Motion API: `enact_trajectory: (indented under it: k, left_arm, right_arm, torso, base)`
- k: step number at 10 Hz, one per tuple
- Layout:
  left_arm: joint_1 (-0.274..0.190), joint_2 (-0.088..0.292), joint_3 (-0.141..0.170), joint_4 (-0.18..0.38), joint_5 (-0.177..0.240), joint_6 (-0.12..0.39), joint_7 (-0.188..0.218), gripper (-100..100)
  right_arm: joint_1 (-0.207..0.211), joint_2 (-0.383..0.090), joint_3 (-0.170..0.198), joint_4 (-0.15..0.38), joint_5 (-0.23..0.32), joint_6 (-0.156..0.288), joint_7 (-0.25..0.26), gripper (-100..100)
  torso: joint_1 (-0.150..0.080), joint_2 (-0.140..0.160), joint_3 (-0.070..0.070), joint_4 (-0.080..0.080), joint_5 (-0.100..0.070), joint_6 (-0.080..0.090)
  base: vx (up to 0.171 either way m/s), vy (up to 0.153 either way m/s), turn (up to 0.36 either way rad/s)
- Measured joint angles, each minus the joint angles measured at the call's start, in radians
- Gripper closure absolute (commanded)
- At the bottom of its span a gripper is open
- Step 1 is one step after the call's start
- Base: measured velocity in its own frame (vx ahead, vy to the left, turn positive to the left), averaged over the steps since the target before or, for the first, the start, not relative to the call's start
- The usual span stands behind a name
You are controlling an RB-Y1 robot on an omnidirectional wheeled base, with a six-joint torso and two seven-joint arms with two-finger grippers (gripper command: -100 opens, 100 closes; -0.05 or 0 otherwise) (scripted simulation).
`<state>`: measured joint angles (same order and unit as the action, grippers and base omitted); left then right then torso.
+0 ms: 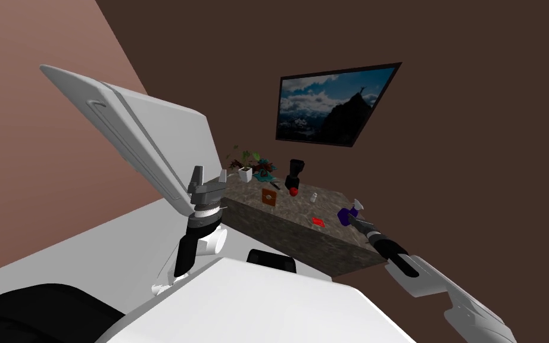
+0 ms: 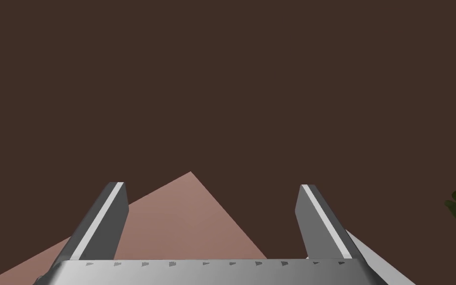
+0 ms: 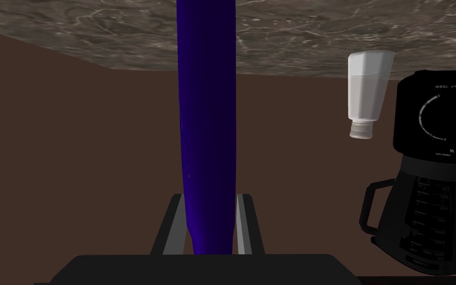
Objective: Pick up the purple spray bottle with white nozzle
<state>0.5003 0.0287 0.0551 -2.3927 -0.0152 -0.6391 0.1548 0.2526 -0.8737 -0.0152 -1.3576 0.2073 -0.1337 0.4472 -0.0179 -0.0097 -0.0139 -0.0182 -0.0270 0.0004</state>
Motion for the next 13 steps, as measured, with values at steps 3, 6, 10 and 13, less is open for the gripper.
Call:
enact_trajectory:
  k: [3, 6, 10, 13]
  left_arm:
    - [0.000, 0.000, 0.000, 0.000, 0.000, 0.000, 0.000, 0]
    - [0.000, 0.000, 0.000, 0.000, 0.000, 0.000, 0.000, 0]
    - [0.000, 0.000, 0.000, 0.000, 0.000, 0.000, 0.000, 0]
    - [0.000, 0.000, 0.000, 0.000, 0.000, 0.000, 0.000, 0]
  right_arm:
    - [0.042, 0.032, -0.019, -0.083, 0.016, 0.058, 0.011, 100]
    - [0.093, 0.056, -0.040, -0.175, 0.029, 0.121, 0.017, 100]
    - [0.146, 0.089, -0.063, -0.282, 0.045, 0.183, 0.028, 100]
    - [0.189, 0.127, -0.083, -0.366, 0.066, 0.241, 0.041, 100]
  torso:
    - [-0.003, 0.000, 0.000, -0.001, -0.001, 0.002]
    - [-0.003, 0.000, -0.001, -0.001, -0.001, 0.003]
    - [-0.003, 0.000, 0.000, -0.001, -0.001, 0.003]
    - [-0.003, 0.000, -0.001, -0.001, -0.001, 0.003]
  base:
    - [-0.011, -0.062, 0.031]
    - [-0.007, -0.038, 0.003]
    - [-0.006, -0.059, 0.039]
    - [-0.007, -0.040, 0.004]
